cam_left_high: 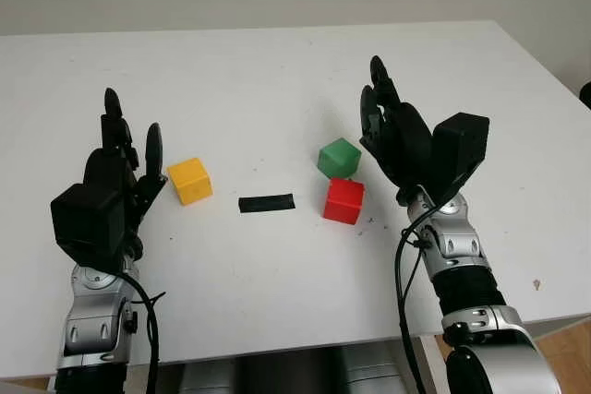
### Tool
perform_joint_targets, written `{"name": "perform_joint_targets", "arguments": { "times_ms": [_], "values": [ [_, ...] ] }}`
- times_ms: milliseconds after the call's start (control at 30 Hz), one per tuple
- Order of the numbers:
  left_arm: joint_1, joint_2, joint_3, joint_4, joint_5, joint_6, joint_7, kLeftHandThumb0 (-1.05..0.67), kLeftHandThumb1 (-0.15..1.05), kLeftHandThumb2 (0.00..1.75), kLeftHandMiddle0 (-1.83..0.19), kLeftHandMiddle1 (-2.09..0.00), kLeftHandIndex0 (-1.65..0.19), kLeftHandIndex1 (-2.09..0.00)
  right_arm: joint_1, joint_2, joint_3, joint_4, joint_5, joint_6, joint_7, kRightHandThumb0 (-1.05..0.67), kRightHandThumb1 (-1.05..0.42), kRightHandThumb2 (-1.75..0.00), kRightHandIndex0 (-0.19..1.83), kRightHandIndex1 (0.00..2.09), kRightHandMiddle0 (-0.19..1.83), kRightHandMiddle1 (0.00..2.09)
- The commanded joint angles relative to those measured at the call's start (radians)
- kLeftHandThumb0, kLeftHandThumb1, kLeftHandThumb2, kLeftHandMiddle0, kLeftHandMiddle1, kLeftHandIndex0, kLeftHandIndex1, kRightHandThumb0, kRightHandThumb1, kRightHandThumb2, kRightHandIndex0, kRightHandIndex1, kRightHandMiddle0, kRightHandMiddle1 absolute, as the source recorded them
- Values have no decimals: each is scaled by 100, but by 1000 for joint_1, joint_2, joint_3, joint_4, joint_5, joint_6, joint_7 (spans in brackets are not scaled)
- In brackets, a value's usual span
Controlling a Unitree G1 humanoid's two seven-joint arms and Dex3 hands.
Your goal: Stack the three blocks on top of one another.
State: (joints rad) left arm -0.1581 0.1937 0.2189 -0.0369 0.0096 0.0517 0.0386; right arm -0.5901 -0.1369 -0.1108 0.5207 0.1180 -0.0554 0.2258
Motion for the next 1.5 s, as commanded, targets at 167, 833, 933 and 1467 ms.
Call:
{"name": "perform_joint_targets", "arguments": {
  "times_ms": [167, 833, 933, 1467],
  "values": [
    [9, 5, -1, -24, 3, -4, 0, -73, 105, 60, 18, -5, 17, -5, -6, -4, 0, -15, 4, 2, 7, -66, -105, -74, -19, 0, -19, 0],
    [-8, 8, -9, -17, 13, 0, 6, -71, 105, 61, 18, -5, 17, -5, -254, -373, 132, 189, -225, -359, 314, -45, -85, -3, 34, 24, 31, 36],
    [-9, 8, -11, -13, 14, -4, 4, -71, 105, 61, 18, -5, 17, -5, -301, -413, 175, 222, -287, -431, 337, -41, -79, -2, 37, 23, 34, 37],
    [-19, 9, -13, -11, 7, 10, 2, -70, 105, 60, 18, -5, 17, -6, -436, -531, 346, 254, -499, -636, 433, -33, -78, -6, 24, 4, 46, 11]
  ]
}}
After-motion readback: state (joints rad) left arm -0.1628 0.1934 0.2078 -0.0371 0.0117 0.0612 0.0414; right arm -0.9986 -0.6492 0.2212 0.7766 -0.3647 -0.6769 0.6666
